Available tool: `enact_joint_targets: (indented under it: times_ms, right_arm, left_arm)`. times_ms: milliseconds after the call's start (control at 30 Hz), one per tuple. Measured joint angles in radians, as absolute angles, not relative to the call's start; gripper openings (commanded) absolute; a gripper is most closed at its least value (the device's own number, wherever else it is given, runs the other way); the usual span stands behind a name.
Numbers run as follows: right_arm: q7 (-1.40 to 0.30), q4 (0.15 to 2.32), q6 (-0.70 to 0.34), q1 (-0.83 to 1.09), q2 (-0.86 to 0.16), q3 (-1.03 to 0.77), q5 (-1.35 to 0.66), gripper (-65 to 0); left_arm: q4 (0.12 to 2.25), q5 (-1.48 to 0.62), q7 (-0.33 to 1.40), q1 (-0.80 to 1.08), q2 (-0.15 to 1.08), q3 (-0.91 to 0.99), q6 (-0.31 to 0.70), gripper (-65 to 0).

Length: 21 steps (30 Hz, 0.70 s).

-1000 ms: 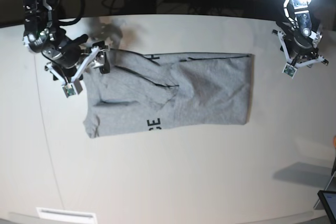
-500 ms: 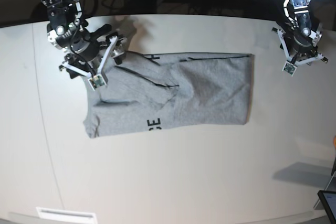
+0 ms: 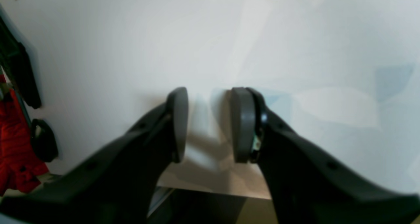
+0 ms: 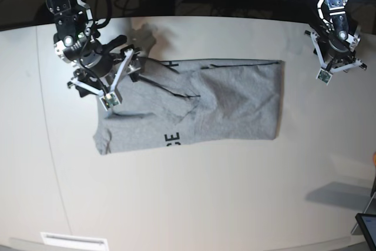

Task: Fold the T-shirt properly
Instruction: 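Move the right gripper to the bundle's end and pinch the fabric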

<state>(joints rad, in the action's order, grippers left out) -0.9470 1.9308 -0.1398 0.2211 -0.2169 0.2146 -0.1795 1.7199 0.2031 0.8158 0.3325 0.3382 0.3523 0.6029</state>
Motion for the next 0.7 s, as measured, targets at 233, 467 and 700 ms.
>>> enact_joint_targets:
  times_ms: [233, 467, 700]
  right_arm:
    - [-0.950, 1.918, -0.140, 0.211, -0.215, 0.215, -0.177, -17.0]
    - [-0.940, 1.887, -0.140, 0.211, -0.215, 0.215, -0.179, -17.1]
    - [-0.940, 1.887, -0.140, 0.205, -0.215, 0.215, -0.180, -35.5]
  left_arm:
    - [1.720, 0.203, 0.815, 0.333, 0.338, 0.352, 0.603, -43.2]
    - [1.720, 0.202, 0.815, 0.333, 0.338, 0.352, 0.603, -43.2]
    - [1.720, 0.203, 0.815, 0.333, 0.338, 0.352, 0.603, -43.2]
